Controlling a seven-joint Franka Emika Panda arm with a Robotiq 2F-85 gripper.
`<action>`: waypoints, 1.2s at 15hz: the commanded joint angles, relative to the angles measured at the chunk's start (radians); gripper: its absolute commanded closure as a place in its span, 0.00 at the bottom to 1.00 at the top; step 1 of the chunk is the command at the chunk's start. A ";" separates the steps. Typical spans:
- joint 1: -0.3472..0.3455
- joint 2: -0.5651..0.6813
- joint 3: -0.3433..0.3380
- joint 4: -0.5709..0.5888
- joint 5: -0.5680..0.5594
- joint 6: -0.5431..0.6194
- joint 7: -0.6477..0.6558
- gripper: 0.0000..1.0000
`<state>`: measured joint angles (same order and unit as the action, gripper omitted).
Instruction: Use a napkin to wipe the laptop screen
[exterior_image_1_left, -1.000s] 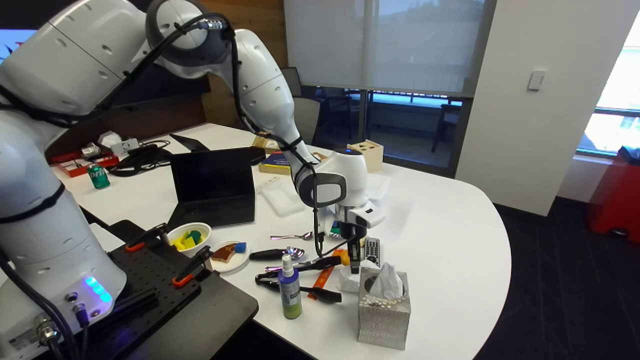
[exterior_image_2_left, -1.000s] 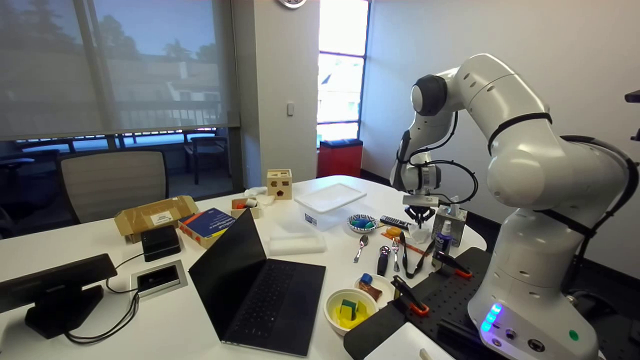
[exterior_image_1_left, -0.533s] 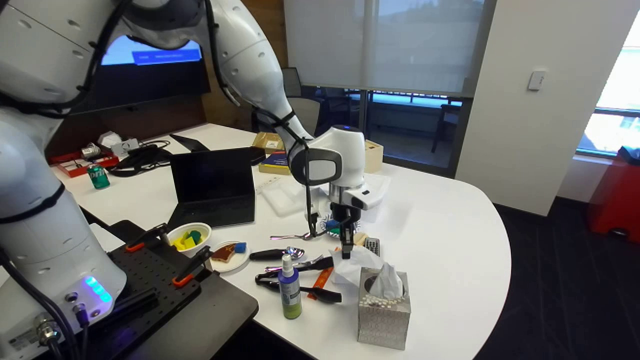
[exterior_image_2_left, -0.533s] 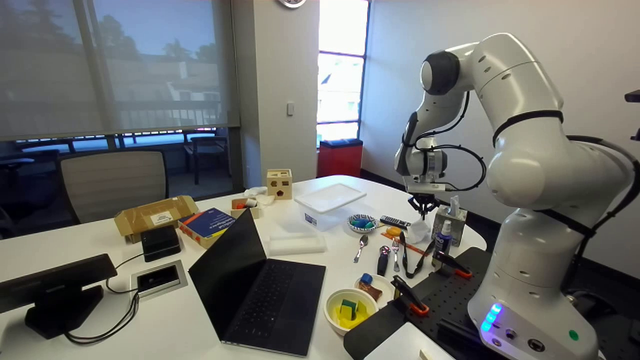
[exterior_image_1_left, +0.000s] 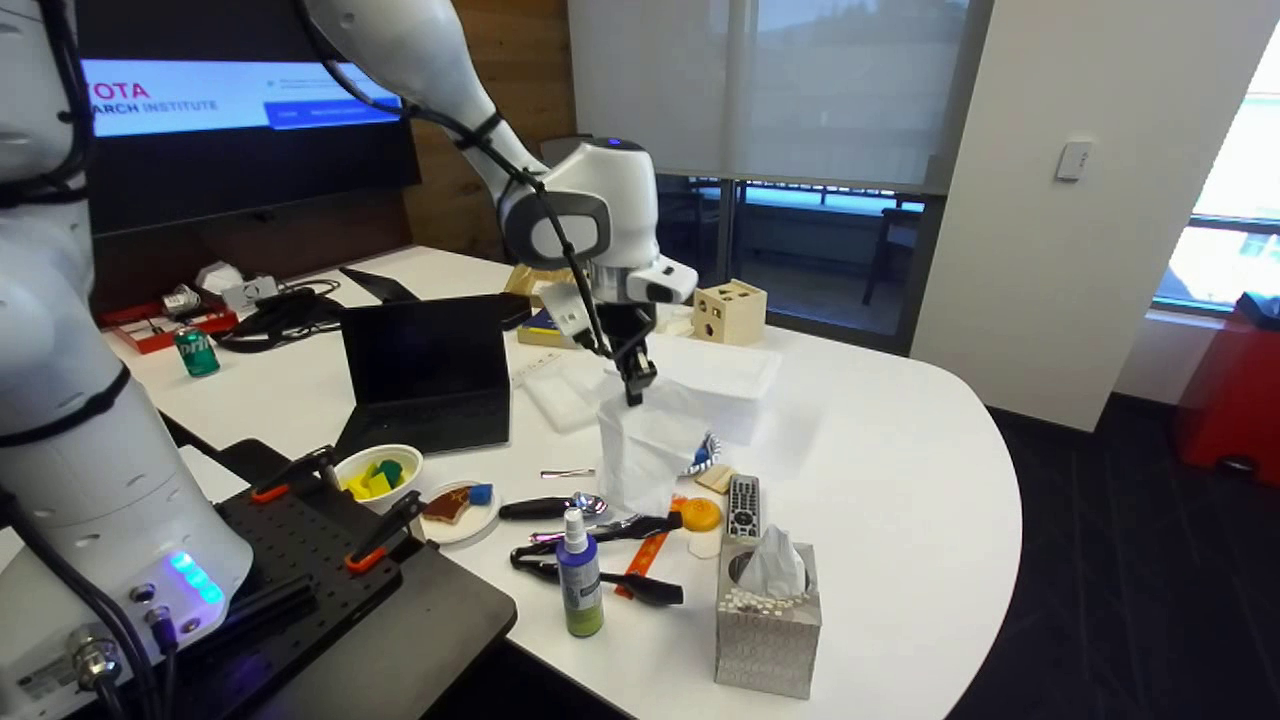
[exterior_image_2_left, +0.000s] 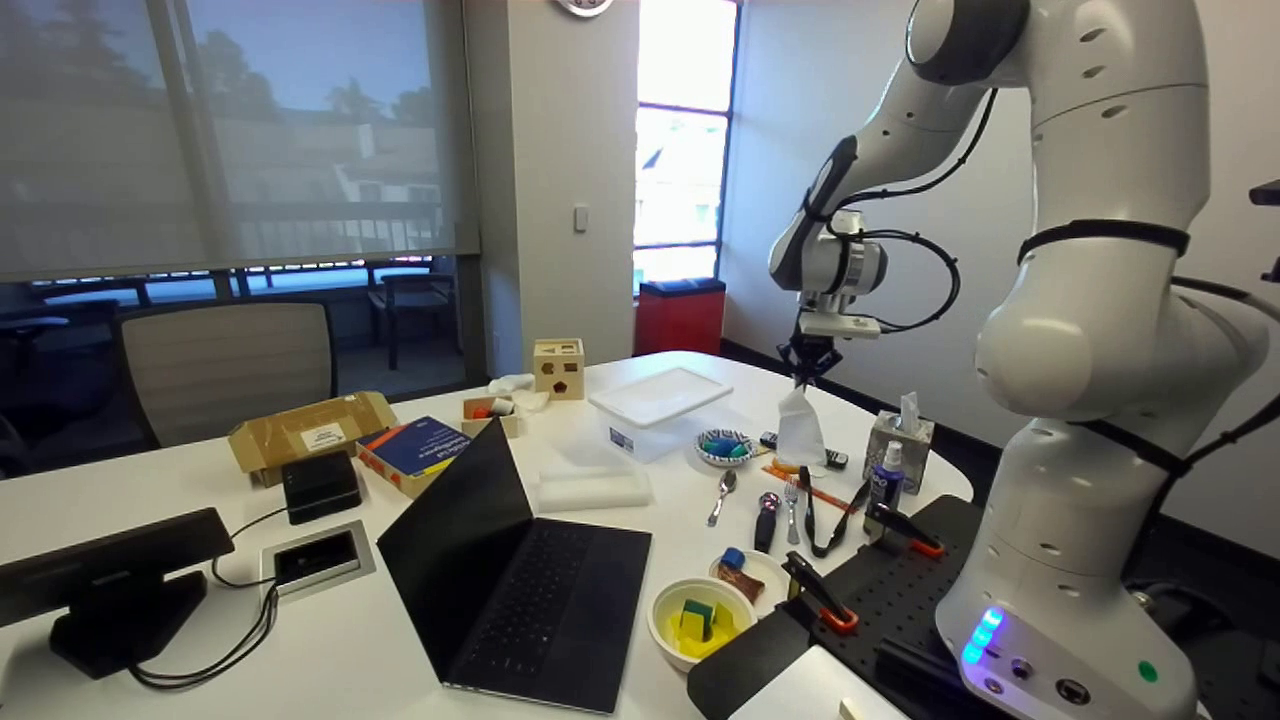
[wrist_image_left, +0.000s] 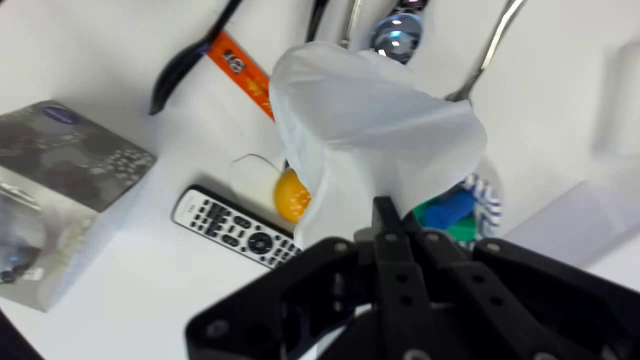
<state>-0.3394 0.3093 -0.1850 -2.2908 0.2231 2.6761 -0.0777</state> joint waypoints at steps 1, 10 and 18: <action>0.075 -0.137 0.103 -0.107 0.036 0.022 -0.050 1.00; 0.288 -0.145 0.368 -0.079 0.204 -0.028 -0.237 1.00; 0.297 -0.146 0.365 -0.074 0.214 -0.041 -0.348 0.99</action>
<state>-0.0576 0.1643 0.1951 -2.3663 0.4343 2.6376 -0.4253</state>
